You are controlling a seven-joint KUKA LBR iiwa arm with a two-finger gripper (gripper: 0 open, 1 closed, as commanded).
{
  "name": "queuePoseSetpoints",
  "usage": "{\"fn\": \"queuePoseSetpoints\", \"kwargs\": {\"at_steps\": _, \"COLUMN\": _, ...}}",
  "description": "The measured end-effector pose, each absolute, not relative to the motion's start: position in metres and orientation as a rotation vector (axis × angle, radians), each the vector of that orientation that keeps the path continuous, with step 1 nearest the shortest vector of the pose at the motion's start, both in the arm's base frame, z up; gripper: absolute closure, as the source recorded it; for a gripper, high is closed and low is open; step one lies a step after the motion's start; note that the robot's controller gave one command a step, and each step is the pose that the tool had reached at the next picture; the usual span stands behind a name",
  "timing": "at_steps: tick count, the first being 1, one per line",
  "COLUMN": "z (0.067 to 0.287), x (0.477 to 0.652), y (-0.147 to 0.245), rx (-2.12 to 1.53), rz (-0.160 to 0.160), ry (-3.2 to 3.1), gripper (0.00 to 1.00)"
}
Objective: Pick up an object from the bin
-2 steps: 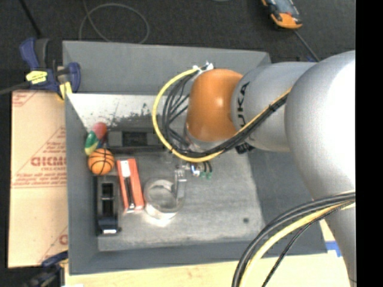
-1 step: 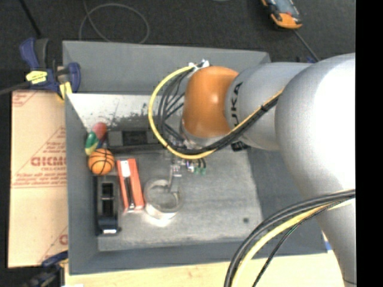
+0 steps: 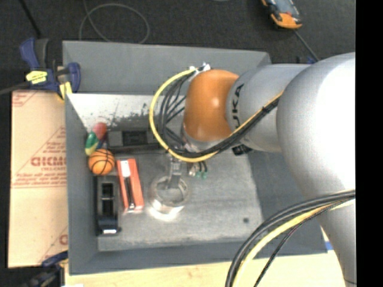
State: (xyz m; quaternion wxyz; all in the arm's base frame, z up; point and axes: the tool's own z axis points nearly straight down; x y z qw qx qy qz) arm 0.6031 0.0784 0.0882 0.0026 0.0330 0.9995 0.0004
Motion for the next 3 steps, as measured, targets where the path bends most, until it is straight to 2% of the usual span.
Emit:
{"fn": "queuePoseSetpoints", "kwargs": {"at_steps": 2, "z": 0.092, "x": 0.602, "y": 0.078, "rx": 0.103, "rz": 0.0, "ry": 3.137, "gripper": 1.0}}
{"fn": "queuePoseSetpoints", "kwargs": {"at_steps": 3, "z": 0.111, "x": 0.6, "y": 0.078, "rx": 0.103, "rz": -0.001, "ry": 3.146, "gripper": 1.0}}
